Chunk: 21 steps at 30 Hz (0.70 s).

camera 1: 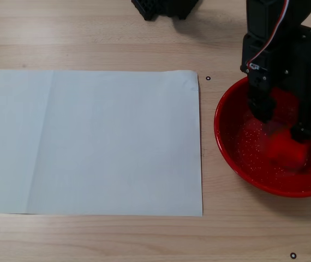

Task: Grasp the red cube and put it in the red bowl.

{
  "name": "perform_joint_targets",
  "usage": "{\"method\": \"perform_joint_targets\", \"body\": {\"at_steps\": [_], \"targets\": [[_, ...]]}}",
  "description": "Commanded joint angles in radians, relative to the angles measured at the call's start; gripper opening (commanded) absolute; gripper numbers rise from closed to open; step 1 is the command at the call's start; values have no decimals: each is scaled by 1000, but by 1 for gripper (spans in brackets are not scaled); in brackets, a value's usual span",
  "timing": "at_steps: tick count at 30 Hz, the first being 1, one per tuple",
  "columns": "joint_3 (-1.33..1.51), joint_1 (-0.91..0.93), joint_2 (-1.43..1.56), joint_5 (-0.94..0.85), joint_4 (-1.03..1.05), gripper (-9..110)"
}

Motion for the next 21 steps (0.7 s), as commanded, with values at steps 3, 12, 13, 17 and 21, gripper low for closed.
{"method": "perform_joint_targets", "body": {"at_steps": [3, 12, 13, 17, 21], "targets": [[-133, -8, 51, -26, 29, 23], [-319, -25, 75, -100, 187, 14], [-342, -26, 80, -110, 213, 12], [-402, -41, 107, -138, 293, 6], [-434, -69, 135, -153, 342, 0]]}}
